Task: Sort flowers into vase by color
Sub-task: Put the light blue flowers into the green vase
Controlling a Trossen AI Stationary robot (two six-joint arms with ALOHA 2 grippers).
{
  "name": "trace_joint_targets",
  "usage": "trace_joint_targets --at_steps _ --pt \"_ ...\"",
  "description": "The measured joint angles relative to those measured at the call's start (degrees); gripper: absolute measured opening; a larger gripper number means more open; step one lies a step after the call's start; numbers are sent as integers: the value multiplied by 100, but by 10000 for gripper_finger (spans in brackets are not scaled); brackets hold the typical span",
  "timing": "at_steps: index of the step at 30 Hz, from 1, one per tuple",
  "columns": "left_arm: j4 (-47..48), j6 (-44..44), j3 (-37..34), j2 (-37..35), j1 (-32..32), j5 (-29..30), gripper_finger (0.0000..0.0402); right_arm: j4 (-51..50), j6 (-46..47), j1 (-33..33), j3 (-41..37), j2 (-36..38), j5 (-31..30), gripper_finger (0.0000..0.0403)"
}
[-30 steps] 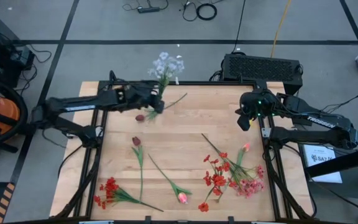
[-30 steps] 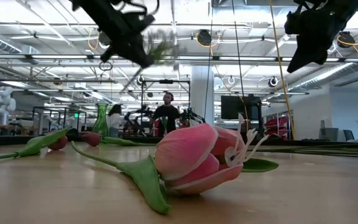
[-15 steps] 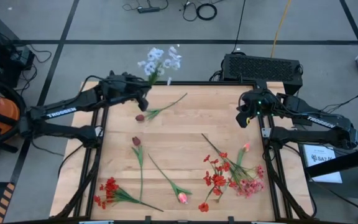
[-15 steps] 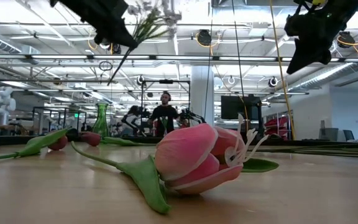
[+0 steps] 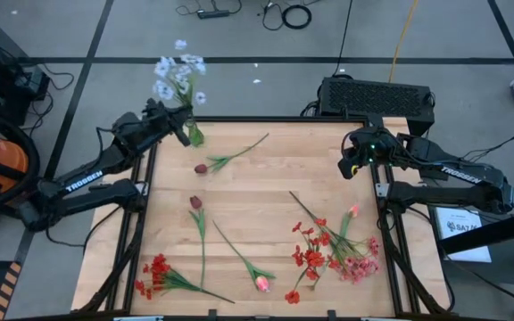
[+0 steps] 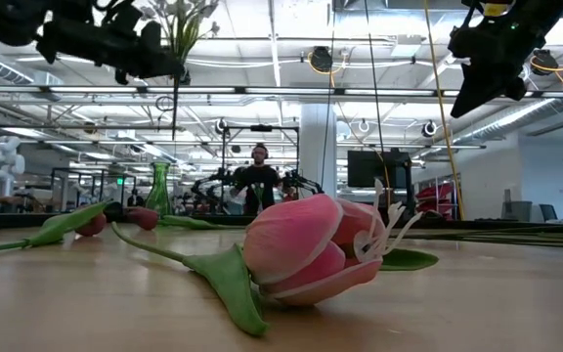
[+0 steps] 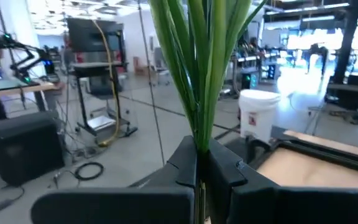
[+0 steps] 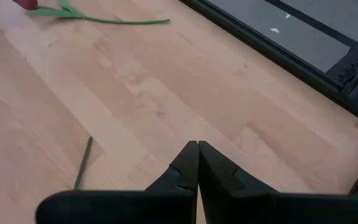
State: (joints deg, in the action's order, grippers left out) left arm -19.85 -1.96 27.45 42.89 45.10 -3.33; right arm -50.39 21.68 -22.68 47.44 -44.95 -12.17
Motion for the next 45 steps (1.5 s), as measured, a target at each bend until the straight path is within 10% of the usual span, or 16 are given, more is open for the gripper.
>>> trace_joint_targets --at_steps 14,45 --pt "-160 -9 -58 303 1681 -1135 10 0 43 0 0 0 -336 0" --pt "-2043 269 -1265 1599 1998 -1613 12 0 321 -2 2 -2 -753 0"
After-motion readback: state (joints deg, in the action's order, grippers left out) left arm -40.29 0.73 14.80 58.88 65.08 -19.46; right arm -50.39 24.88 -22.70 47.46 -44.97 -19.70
